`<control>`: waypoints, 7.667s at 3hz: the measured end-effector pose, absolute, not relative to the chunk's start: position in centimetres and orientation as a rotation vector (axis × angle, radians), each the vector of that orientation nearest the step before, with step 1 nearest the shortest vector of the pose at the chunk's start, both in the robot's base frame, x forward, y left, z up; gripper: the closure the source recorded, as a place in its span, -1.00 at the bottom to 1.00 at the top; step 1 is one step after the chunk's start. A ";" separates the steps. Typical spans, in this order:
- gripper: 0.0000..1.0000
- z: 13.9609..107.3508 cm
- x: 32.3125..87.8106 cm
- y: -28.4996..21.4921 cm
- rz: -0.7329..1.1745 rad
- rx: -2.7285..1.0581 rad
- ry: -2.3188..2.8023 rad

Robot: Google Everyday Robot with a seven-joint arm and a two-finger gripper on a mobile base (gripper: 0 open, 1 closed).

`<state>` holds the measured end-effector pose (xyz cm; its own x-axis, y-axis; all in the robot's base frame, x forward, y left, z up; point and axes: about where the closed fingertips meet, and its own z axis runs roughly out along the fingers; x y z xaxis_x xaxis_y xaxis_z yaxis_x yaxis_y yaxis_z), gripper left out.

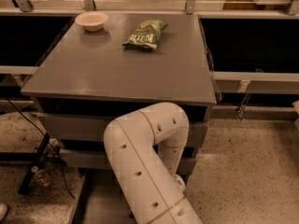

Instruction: Pick rxbar blueberry from bottom drawer and place on counter

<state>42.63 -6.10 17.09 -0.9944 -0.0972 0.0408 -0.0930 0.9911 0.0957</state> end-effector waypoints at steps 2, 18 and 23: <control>-1.00 17.0 42.3 -6.1 -0.160 0.168 -3.081; -1.00 18.6 43.1 -3.1 -1.084 0.340 -3.070; -1.00 16.9 44.5 -3.0 -1.224 0.301 -3.040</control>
Offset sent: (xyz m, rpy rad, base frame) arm -0.0126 -0.0044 0.0103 0.0435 -0.1574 -0.0402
